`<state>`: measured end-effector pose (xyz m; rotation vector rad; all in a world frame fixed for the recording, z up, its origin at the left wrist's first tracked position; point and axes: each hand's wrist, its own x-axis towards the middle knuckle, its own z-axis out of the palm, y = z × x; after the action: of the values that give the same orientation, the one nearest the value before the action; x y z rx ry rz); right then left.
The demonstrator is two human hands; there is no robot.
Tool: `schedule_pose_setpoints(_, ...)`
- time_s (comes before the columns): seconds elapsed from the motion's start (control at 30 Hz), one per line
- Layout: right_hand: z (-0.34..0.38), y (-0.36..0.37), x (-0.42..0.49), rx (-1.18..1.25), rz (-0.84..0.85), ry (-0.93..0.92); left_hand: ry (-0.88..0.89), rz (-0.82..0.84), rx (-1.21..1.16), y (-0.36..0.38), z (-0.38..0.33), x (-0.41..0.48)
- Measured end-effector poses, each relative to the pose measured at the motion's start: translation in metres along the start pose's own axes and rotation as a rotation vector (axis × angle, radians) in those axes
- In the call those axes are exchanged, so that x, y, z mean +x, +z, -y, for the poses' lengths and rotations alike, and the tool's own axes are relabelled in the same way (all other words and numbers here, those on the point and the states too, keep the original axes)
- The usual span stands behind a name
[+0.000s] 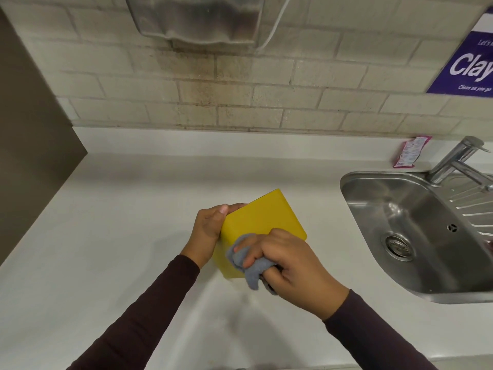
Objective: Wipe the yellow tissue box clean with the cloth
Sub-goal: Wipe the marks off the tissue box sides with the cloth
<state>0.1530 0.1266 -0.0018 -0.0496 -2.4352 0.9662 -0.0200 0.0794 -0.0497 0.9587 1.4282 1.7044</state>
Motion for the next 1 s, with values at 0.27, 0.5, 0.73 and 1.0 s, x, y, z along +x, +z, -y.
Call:
schedule_pose_setpoints(0.27,-0.026,-0.03,-0.013,0.224,-0.291,0.302,0.025,0.012,0.009,0.003,-0.001,-0.002)
schedule_pose_setpoints(0.5,-0.008,-0.005,0.008,0.192,-0.212,0.186,-0.005,-0.005,-0.021,0.0,0.001,-0.003)
schedule_pose_setpoints(0.73,-0.001,-0.01,-0.022,0.029,-0.105,0.111,-0.033,-0.02,0.05,-0.003,-0.002,-0.001)
schedule_pose_setpoints(1.0,-0.029,-0.031,-0.022,0.232,-0.429,0.346,-0.012,-0.023,0.066,0.002,-0.001,-0.002)
